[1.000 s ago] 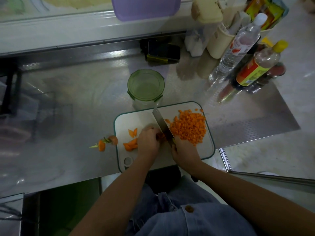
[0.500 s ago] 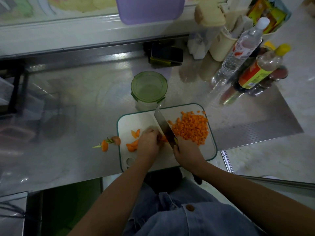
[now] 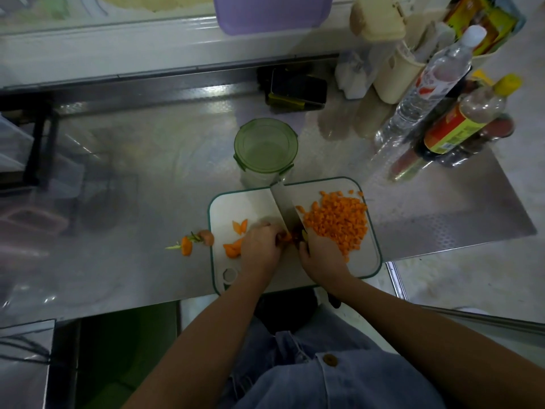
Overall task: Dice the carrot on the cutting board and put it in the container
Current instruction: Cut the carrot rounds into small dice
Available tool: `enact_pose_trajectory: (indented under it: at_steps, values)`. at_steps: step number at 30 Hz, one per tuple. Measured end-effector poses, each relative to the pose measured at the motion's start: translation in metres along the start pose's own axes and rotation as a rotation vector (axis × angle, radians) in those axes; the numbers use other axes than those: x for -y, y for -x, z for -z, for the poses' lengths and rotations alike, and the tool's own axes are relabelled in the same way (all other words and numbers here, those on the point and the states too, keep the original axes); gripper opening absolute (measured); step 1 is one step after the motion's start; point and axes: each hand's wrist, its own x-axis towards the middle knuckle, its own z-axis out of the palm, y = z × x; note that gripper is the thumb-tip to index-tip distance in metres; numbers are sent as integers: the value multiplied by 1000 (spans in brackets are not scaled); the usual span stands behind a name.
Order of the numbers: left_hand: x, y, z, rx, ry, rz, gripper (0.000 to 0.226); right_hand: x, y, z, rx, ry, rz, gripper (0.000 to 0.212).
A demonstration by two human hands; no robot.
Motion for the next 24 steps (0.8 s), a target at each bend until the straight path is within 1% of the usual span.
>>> enact_pose_trajectory:
  at_steps: [3,6,11,15,19,24]
  values:
    - [3,4,-1,1,-22,-9,22,-1,1,5,-19,-4,11,21]
    - [5,6,-2,-9,20,-2,26,-1,5,7,-16,5,41,21]
    - [6,8,-4,-49,9,-3,12,4,8,6,49,57,36,15]
    - [5,8,-7,-78,19,24,8,9,7,1,73,53,22,13]
    - [4,7,-6,-79,26,27,10,11,2,-4,60,40,9,17]
    - [7,6,-8,-69,30,45,9,8,-1,2,-6,-7,26,25]
